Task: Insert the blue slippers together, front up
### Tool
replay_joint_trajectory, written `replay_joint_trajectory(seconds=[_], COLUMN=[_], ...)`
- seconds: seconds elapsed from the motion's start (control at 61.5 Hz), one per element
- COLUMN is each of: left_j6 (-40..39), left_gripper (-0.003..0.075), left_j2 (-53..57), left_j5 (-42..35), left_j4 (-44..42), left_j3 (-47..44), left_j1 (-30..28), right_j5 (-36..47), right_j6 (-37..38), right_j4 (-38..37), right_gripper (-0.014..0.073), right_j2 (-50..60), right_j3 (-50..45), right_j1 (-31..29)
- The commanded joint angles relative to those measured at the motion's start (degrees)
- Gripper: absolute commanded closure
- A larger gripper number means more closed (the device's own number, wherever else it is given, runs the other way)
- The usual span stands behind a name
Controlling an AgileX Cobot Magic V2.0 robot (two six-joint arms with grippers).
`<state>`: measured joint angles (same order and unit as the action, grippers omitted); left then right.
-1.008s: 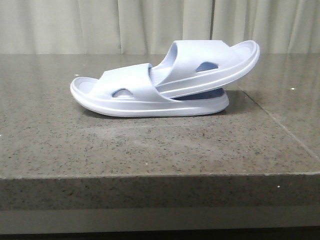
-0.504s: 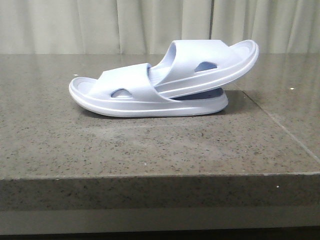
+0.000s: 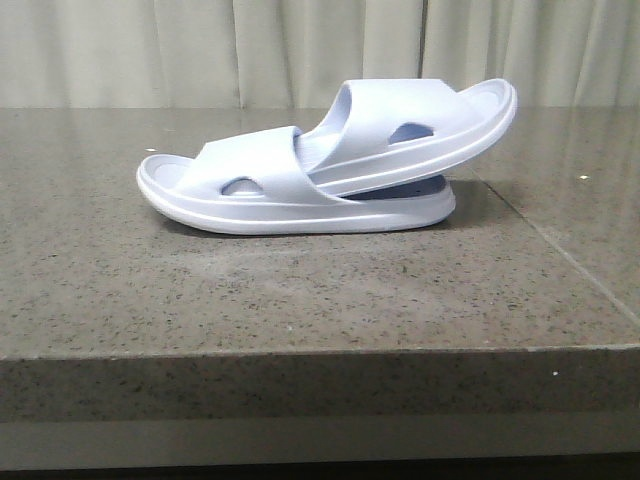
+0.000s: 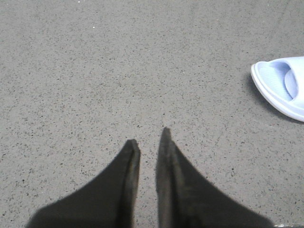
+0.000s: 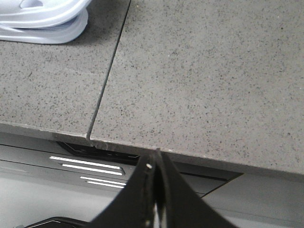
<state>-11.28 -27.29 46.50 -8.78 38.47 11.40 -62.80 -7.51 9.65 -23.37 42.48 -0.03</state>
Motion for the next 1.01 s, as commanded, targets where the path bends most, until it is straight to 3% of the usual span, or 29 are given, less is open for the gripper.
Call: replay_joint_trajectory(seconds=[0.0,0.065,0.992], left_j6=[-0.71,-0.71,-0.71], left_gripper=[0.0741,0.0741,0.0741], left_j2=[-0.26,-0.26,-0.26], left_j5=[-4.41,-4.41,-4.53], left_j4=[0.14,0.14,-0.27], left_j3=[1.43,1.43,0.62], left_j1=[0.37,0.37,0.37], right_j5=[3.92,3.99,3.84], right_j6=[-0.03,-0.03,-0.03], right_j4=[0.26,0.26,0.27], right_gripper=[0.0685,0.0715,0.0712], right_j2=[-0.43,-0.43,-0.43], right_j3=[1.18,1.18,1.18], right_j1=[0.14,0.14,0.14])
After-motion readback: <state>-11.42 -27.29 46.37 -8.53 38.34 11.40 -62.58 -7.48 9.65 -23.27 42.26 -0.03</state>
